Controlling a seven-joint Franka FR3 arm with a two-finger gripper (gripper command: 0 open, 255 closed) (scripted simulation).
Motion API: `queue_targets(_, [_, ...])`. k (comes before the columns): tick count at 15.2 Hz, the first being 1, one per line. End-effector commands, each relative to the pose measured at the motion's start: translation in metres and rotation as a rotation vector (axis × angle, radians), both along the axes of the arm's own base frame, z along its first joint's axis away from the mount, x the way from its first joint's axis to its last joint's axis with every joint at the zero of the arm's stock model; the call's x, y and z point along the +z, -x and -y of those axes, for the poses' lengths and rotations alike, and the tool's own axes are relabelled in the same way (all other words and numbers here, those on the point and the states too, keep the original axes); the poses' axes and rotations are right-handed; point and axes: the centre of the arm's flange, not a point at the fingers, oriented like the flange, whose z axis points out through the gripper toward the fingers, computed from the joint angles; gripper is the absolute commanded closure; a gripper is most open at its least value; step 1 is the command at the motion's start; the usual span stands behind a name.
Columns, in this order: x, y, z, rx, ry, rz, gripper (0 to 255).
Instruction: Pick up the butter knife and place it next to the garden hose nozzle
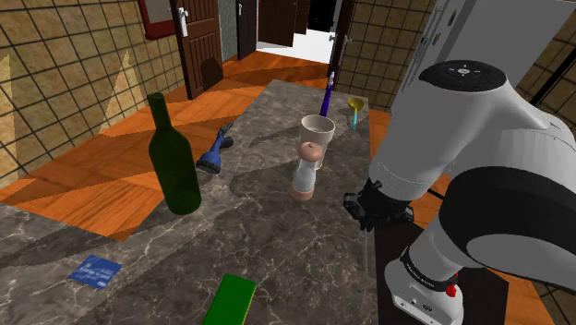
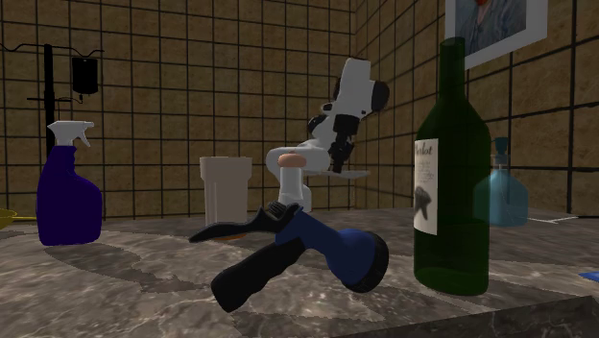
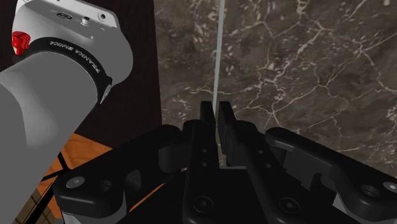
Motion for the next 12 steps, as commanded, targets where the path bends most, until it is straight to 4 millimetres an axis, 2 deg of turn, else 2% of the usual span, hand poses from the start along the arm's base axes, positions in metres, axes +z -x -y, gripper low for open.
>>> queue_targets(1, [0.010, 0.000, 0.001, 0.000, 0.000, 0.000, 255])
queue_targets(12, [0.068, 0.000, 0.001, 0.000, 0.000, 0.000, 255])
